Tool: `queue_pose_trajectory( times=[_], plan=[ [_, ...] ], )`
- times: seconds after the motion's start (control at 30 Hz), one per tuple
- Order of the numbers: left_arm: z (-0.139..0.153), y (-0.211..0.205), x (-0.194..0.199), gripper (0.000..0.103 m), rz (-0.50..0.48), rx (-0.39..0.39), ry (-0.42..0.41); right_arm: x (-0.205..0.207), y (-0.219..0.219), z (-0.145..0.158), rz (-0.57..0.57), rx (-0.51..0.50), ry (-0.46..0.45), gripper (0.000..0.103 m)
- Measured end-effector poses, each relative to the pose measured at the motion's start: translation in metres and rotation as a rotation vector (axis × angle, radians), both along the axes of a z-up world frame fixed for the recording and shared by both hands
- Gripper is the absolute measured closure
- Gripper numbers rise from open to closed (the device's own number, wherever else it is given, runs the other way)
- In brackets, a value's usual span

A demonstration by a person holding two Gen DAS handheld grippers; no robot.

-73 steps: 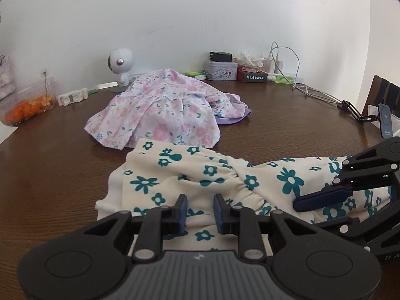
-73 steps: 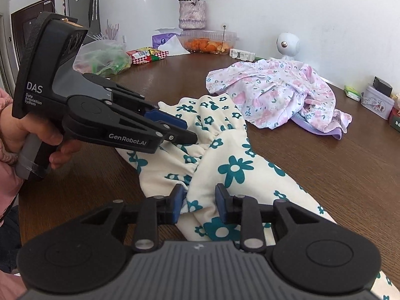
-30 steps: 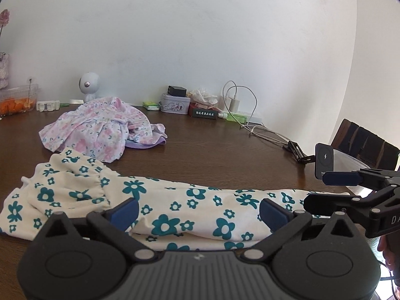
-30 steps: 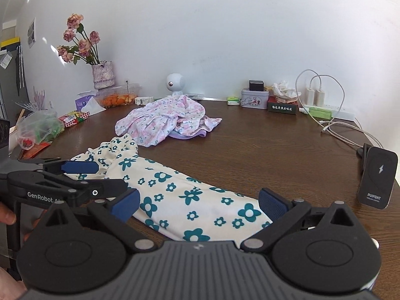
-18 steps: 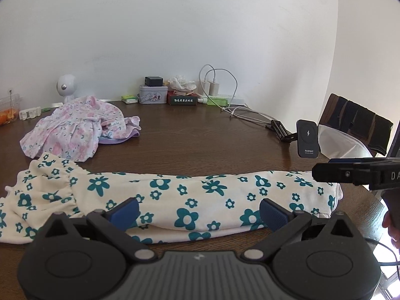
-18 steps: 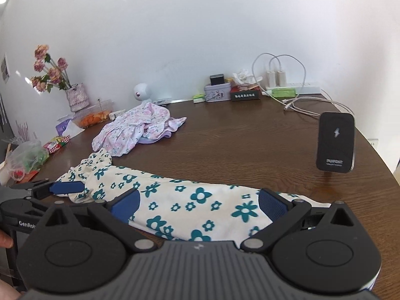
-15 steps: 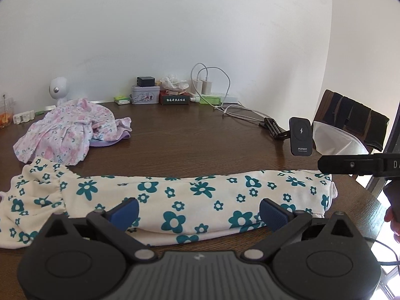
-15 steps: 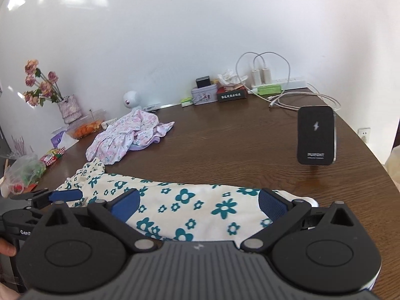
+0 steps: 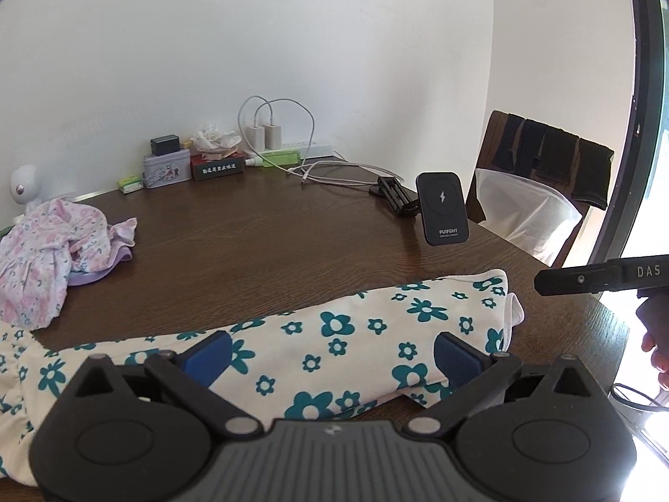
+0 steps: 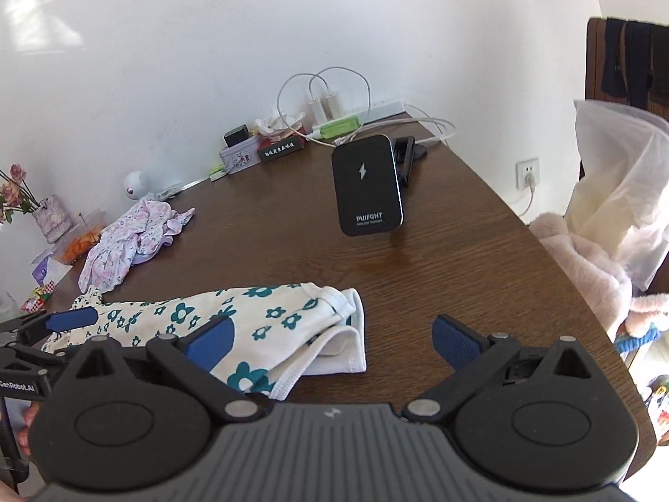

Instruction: Fold clothes

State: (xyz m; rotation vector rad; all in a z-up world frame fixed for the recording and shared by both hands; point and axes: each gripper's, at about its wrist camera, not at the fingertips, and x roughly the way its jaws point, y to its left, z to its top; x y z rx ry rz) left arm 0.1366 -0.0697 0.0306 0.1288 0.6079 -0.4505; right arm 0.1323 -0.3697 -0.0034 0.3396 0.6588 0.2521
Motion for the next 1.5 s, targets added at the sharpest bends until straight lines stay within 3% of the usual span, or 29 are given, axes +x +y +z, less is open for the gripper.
queue_pose_trajectory(
  times=[0.2,0.27,0.37,0.47,0.67,0.87,1.0,1.2,1.33,1.43,1.5],
  plan=[
    [-0.012,-0.033,0.029,0.006,-0.080,0.057,0.046,0.027,-0.008,-0.018,0.057,0.122,0.080,0.000],
    [-0.018,-0.041,0.036,0.022,-0.086,0.079,0.063,0.036,-0.007,-0.023,0.080,0.145,0.110,0.000],
    [-0.027,-0.048,0.044,0.035,-0.102,0.095,0.089,0.042,-0.005,-0.026,0.093,0.176,0.136,0.001],
    [-0.035,-0.052,0.048,0.043,-0.129,0.107,0.108,0.045,-0.009,-0.030,0.100,0.258,0.153,0.003],
    [-0.041,-0.049,0.052,0.042,-0.136,0.092,0.119,0.050,-0.010,-0.040,0.068,0.404,0.187,0.027],
    [-0.044,-0.045,0.050,0.042,-0.142,0.072,0.105,0.057,0.002,-0.048,0.060,0.455,0.217,0.049],
    [-0.045,-0.043,0.048,0.042,-0.151,0.062,0.091,0.060,0.007,-0.050,0.036,0.458,0.220,0.054],
    [-0.047,-0.040,0.048,0.042,-0.163,0.047,0.083,0.064,0.010,-0.059,0.004,0.474,0.232,0.076],
    [-0.042,-0.035,0.049,0.040,-0.171,0.017,0.088,0.063,0.011,-0.053,0.005,0.420,0.217,0.087],
    [-0.030,-0.026,0.048,0.033,-0.173,-0.019,0.063,0.063,0.010,-0.041,0.020,0.373,0.184,0.088],
    [-0.024,-0.022,0.050,0.035,-0.166,-0.024,0.048,0.063,0.009,-0.030,0.029,0.326,0.162,0.089]
  ],
)
